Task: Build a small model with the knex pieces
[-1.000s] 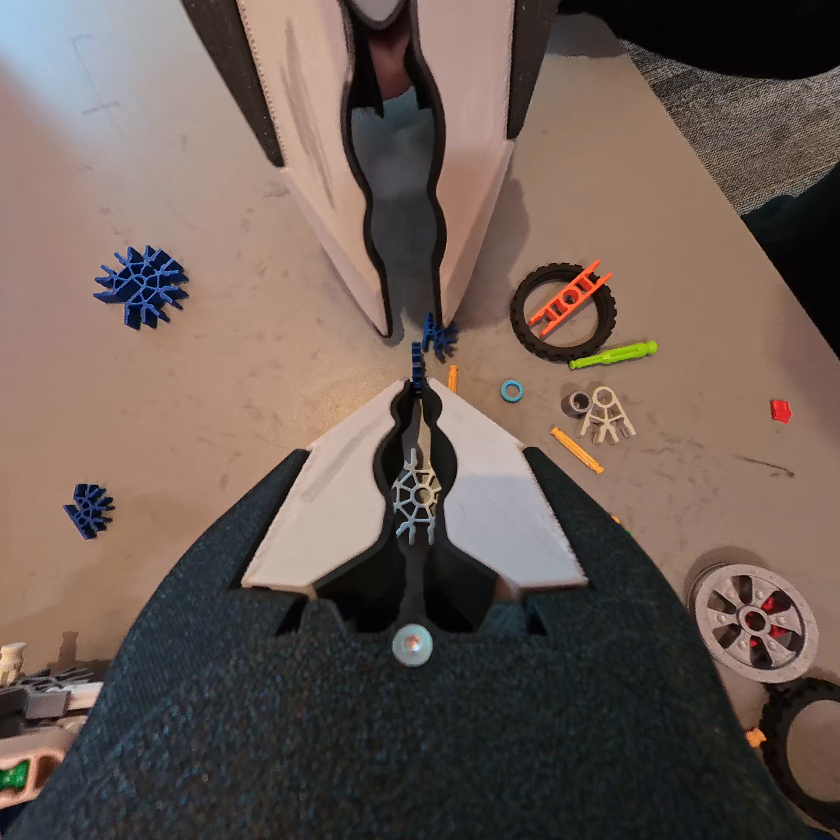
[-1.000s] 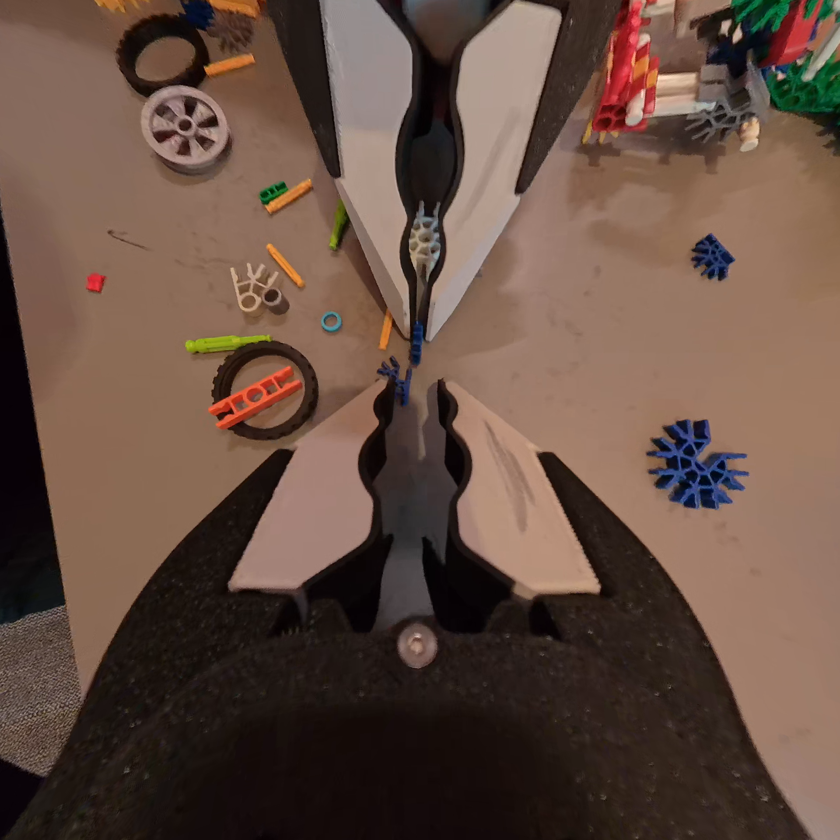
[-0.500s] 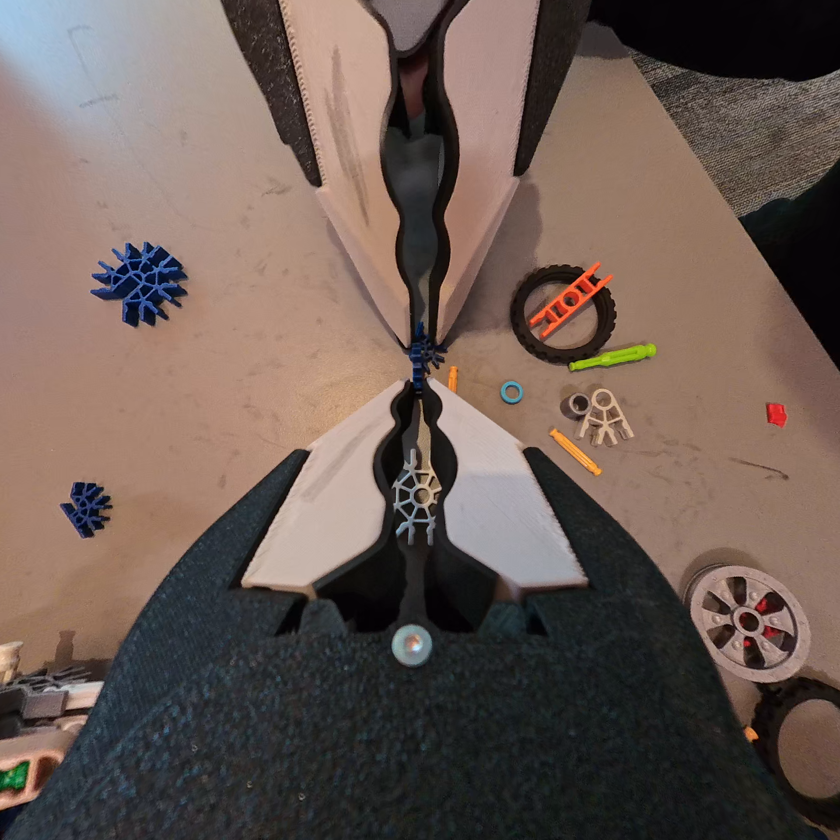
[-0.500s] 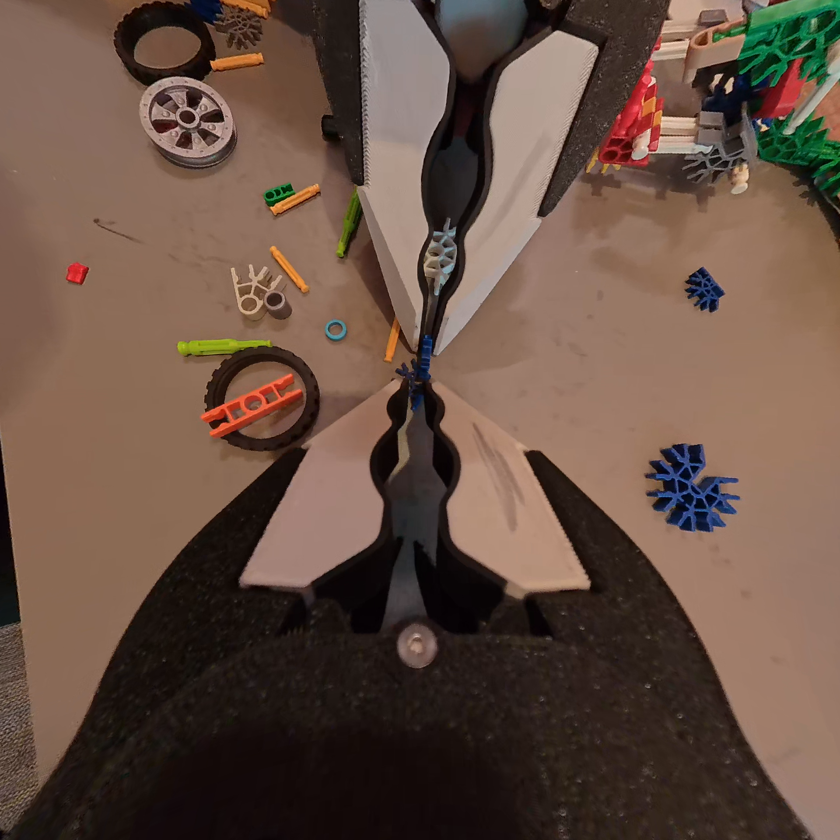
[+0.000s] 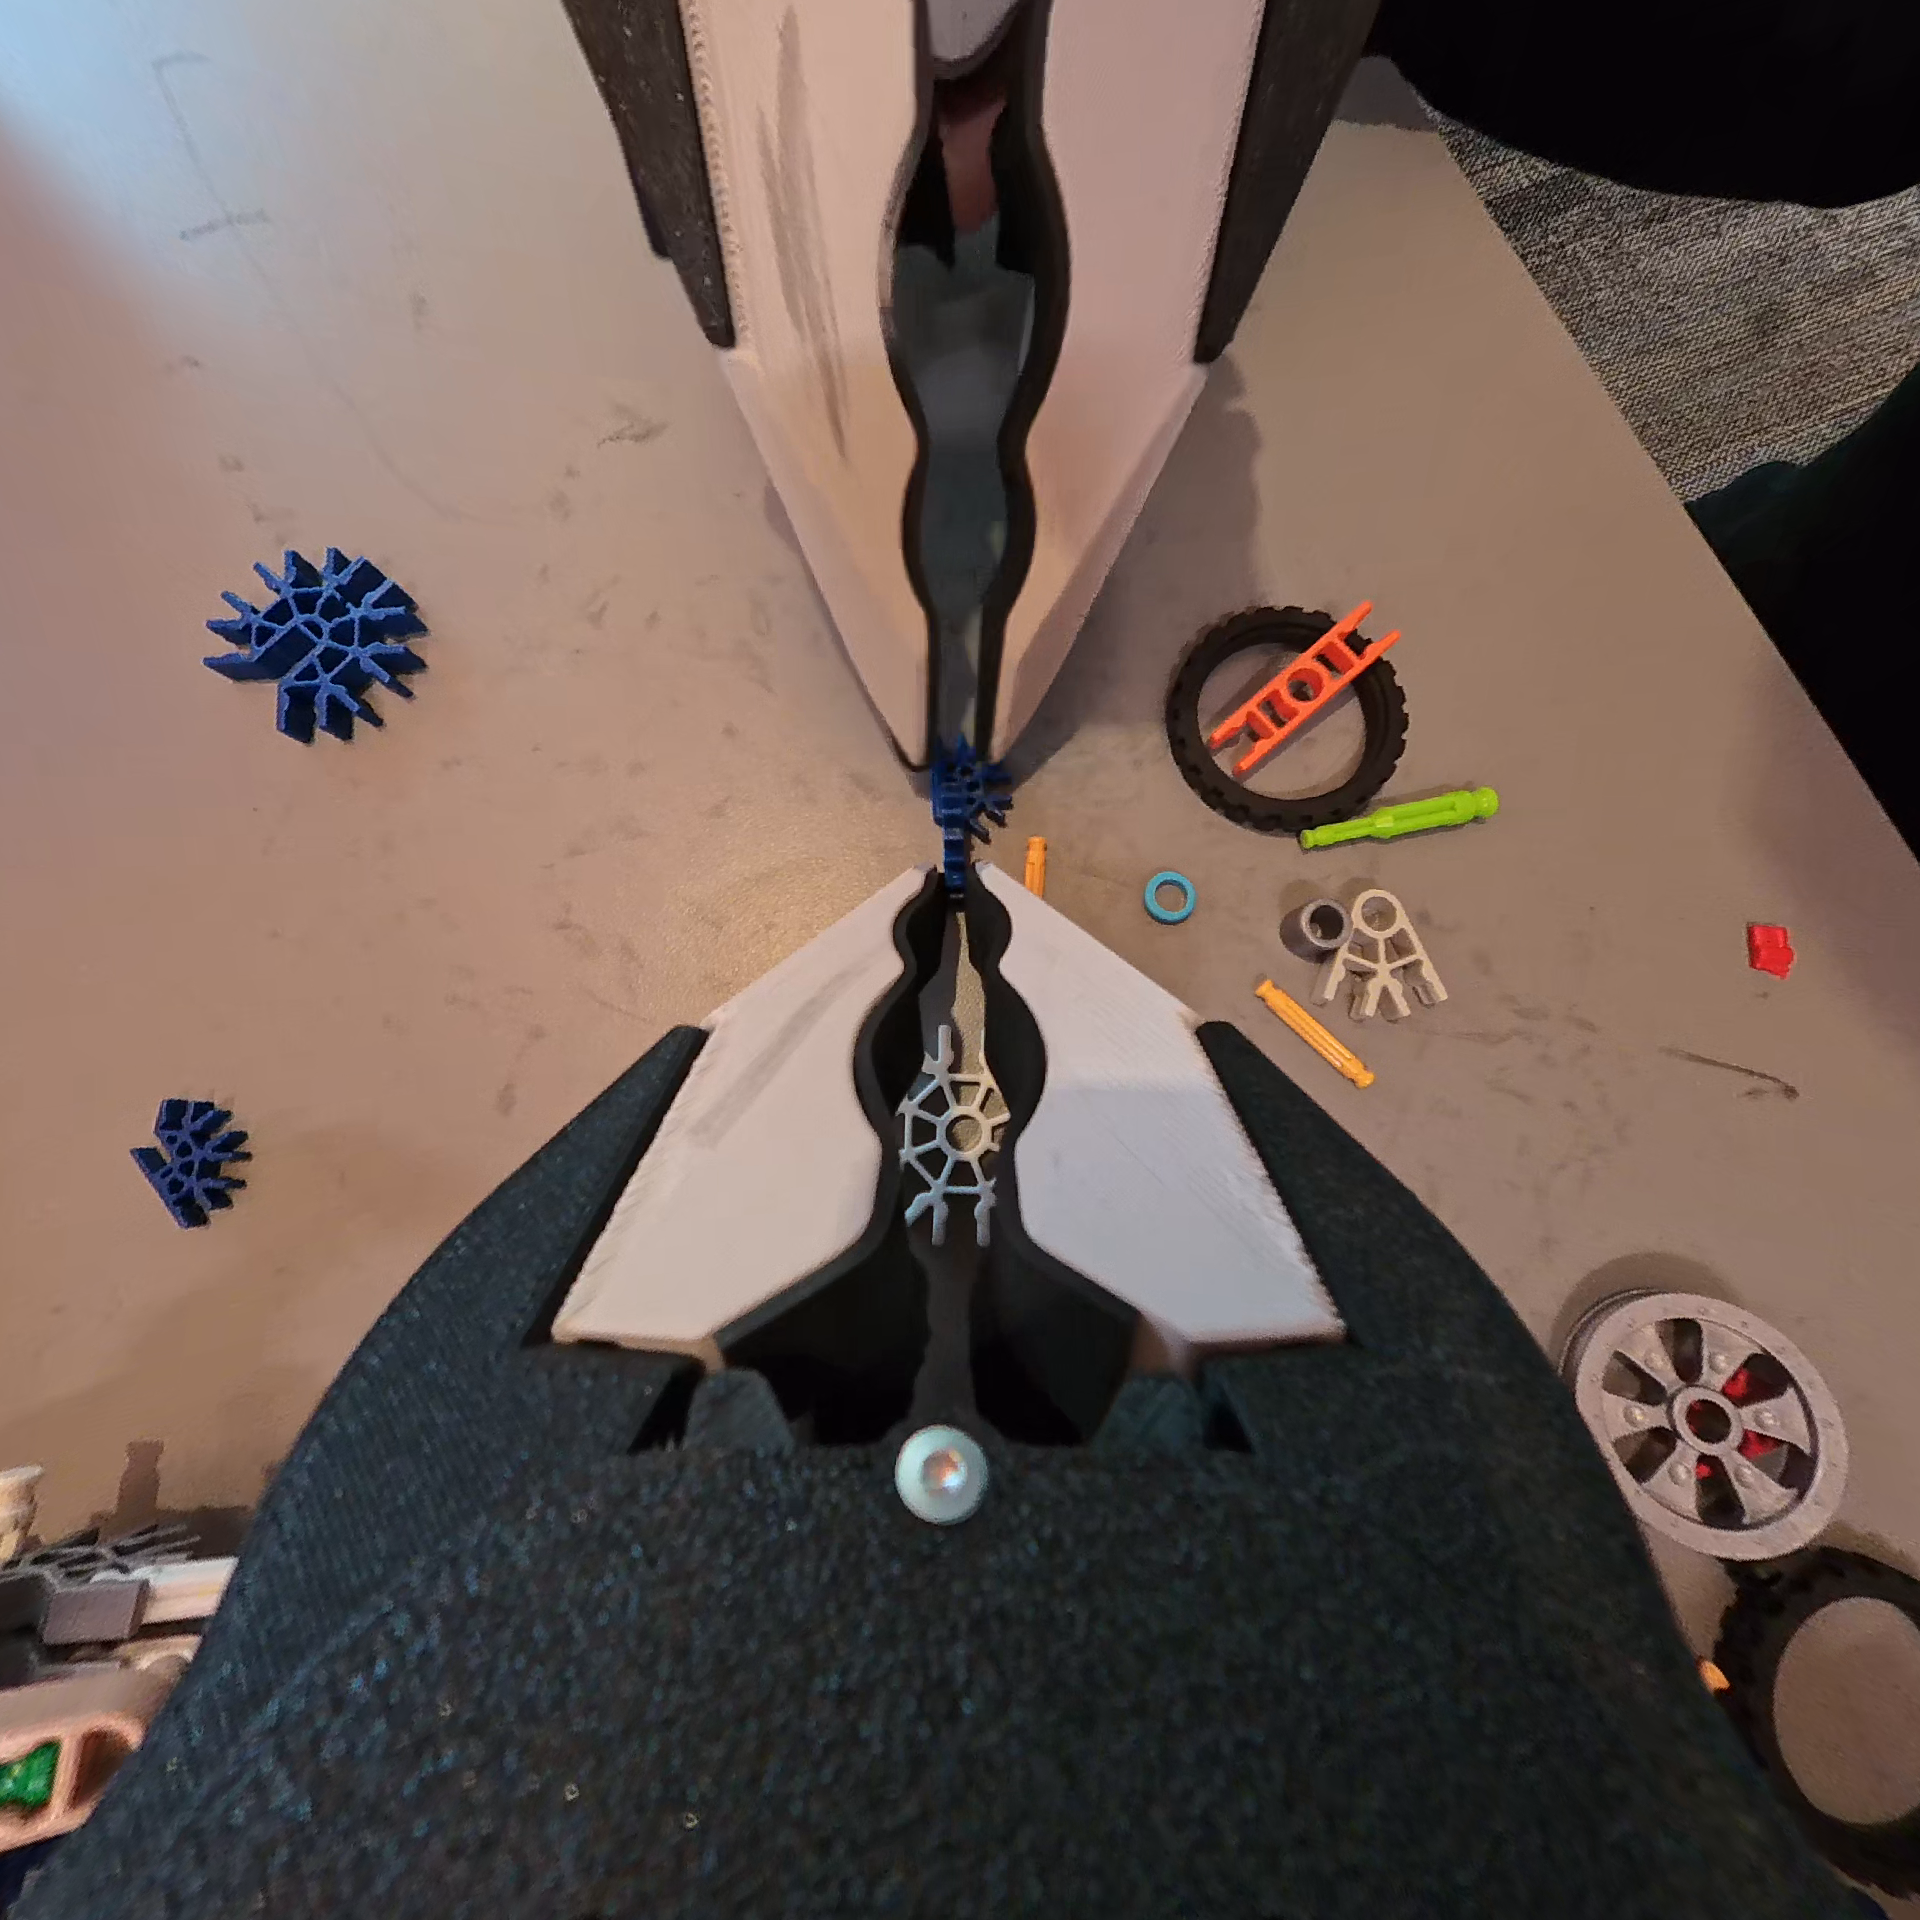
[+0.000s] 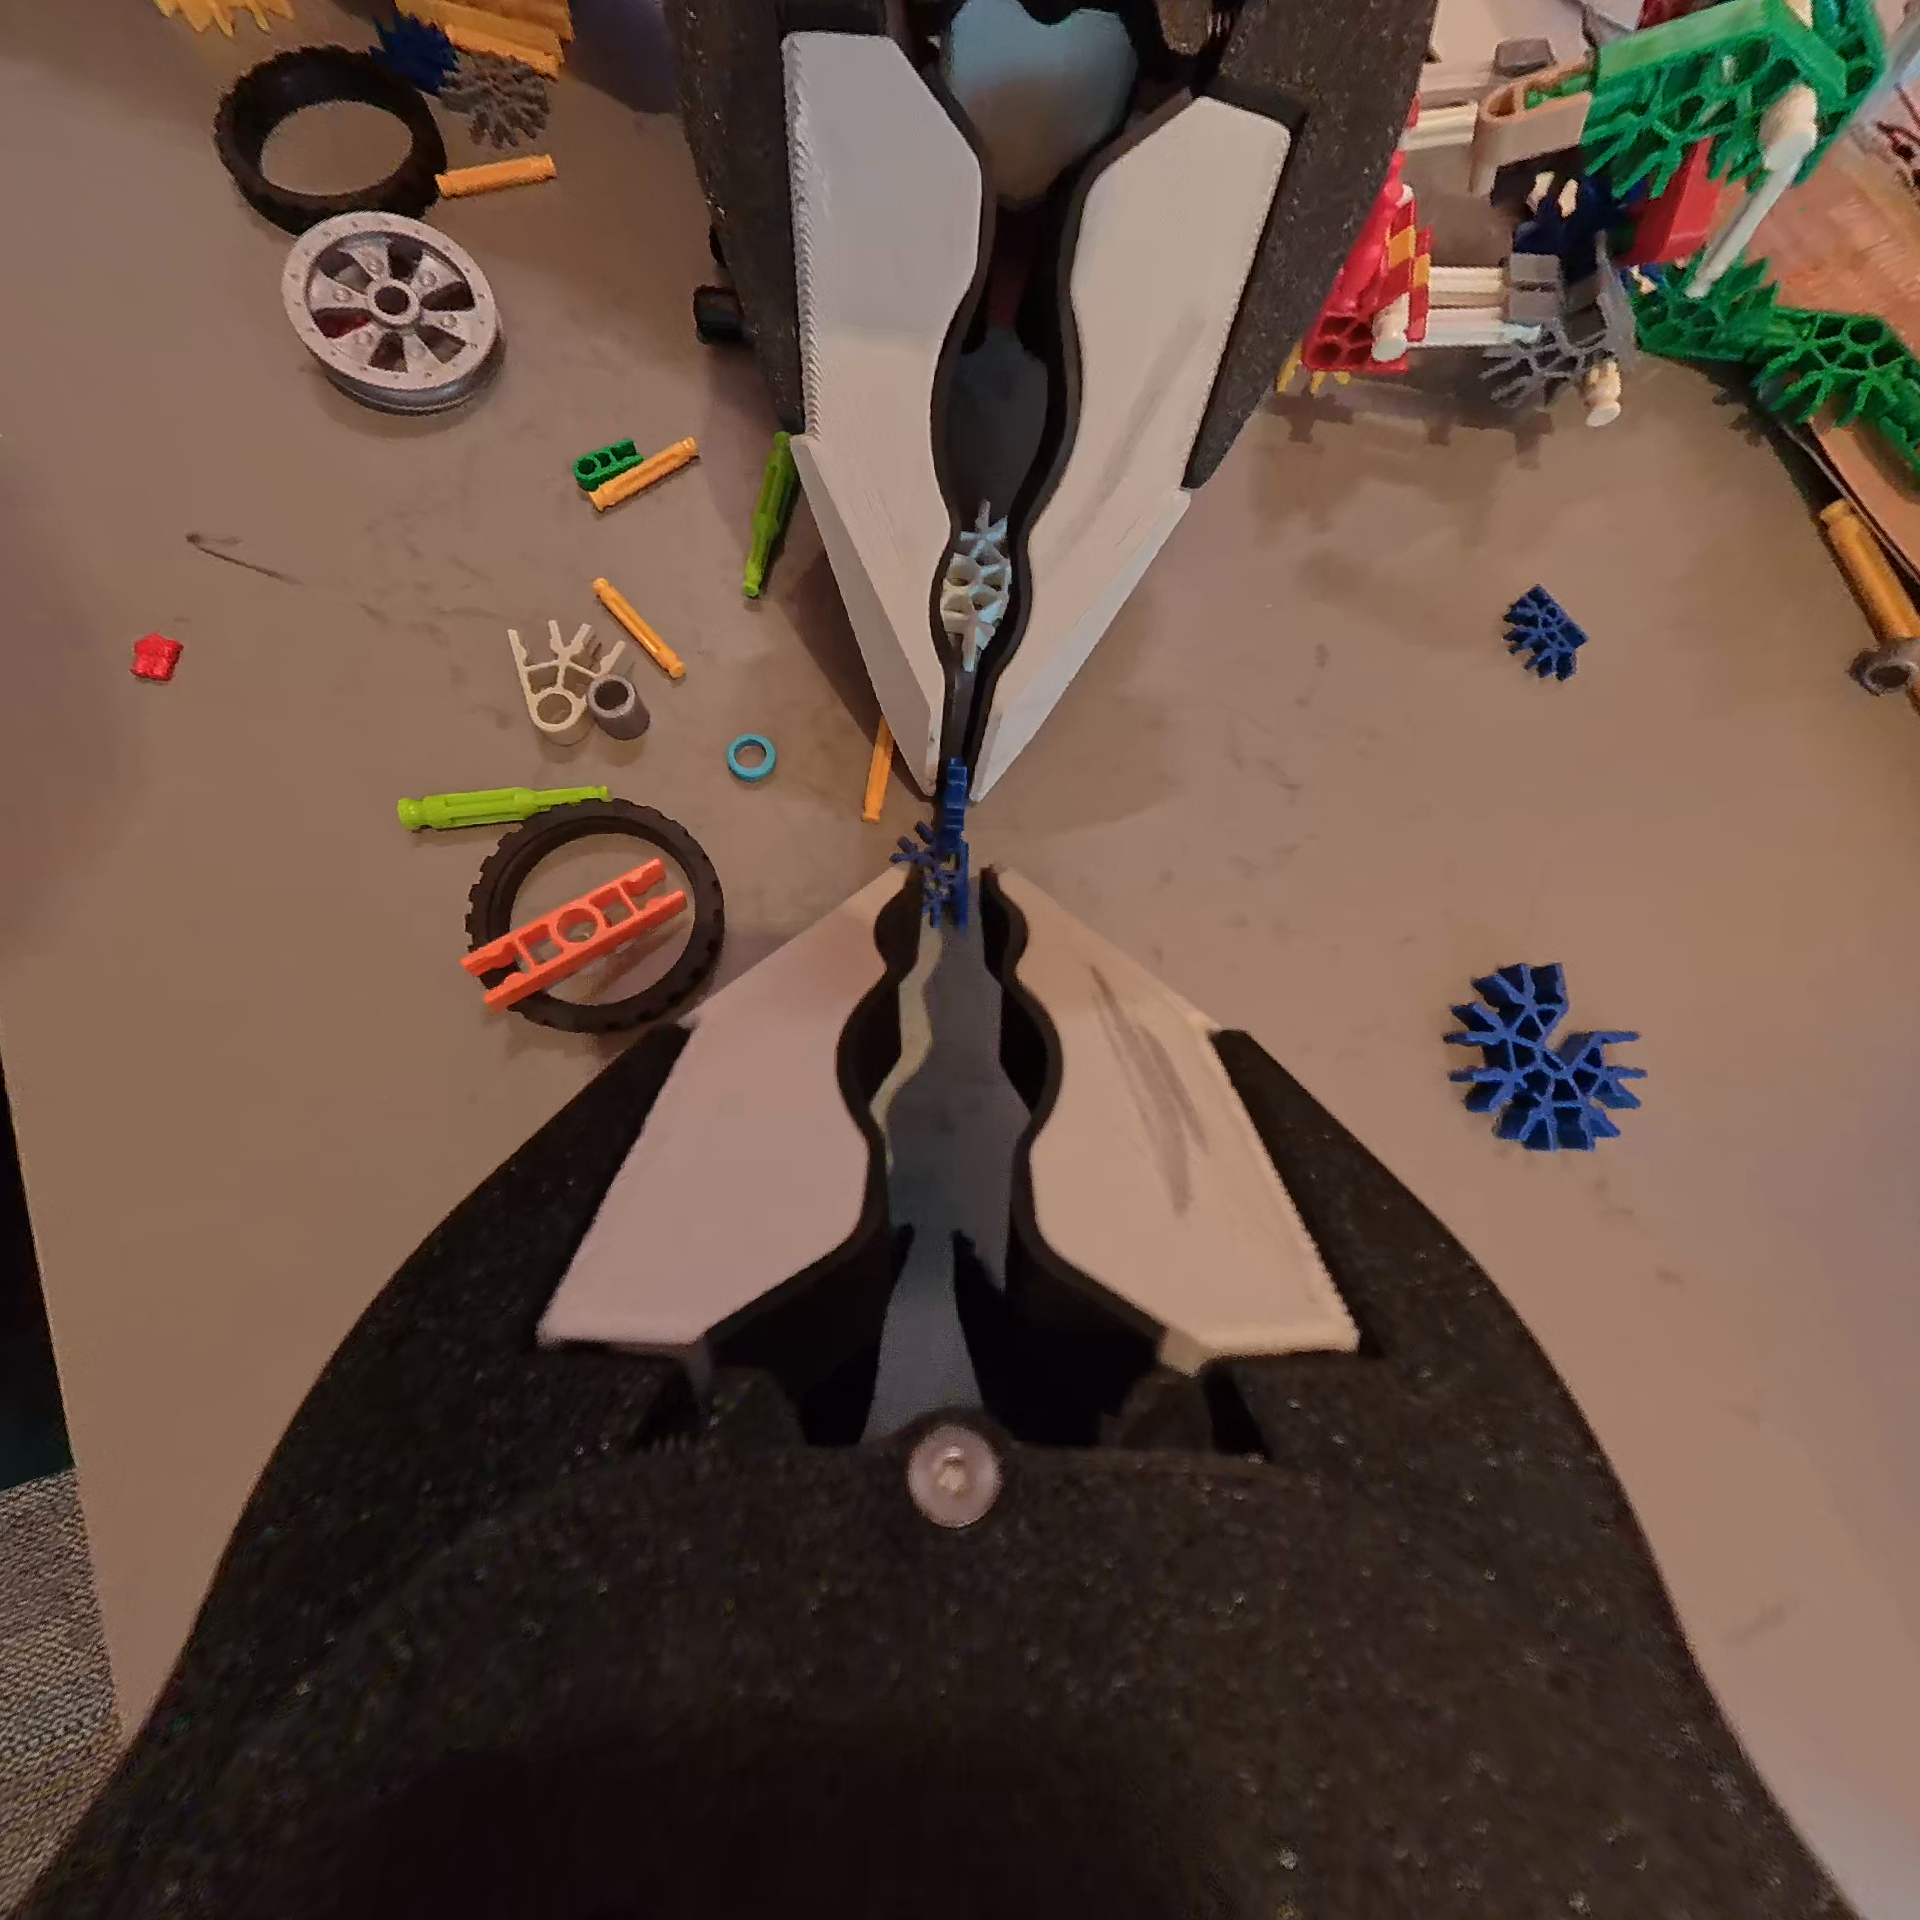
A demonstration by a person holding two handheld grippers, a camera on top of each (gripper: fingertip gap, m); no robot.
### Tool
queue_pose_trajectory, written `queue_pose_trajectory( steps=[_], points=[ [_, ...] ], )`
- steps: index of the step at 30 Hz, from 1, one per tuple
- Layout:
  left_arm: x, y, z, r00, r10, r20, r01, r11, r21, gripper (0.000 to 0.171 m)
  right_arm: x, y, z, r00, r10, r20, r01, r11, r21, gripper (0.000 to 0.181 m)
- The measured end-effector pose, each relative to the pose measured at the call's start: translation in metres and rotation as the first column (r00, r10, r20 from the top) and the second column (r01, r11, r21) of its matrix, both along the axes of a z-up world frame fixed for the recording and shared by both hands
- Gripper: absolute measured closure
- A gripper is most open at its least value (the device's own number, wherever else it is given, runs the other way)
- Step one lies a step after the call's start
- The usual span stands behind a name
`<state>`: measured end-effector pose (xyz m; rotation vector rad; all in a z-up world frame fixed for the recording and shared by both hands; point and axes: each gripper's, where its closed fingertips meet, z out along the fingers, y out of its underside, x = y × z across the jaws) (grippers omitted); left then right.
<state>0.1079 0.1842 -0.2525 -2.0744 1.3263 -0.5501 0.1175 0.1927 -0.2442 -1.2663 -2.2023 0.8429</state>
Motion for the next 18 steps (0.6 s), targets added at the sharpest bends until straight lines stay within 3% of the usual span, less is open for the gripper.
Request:
queue_pose_trajectory(
  steps=[4, 18],
  points=[
    [0.0, 0.0, 0.0, 1.0, 0.001, 0.004, 0.0, 1.0, -0.004, 0.171, 0.0047, -0.0015, -0.0052, 0.999, -0.012, 0.045, 0.012, 1.0, -0.004, 0.16],
    [0.0, 0.0, 0.0002, 1.0, 0.005, 0.018, -0.004, 1.0, -0.015, 0.171, 0.0012, -0.0017, -0.0057, 1.0, -0.017, -0.021, 0.017, 1.0, 0.025, 0.169]
  ],
)
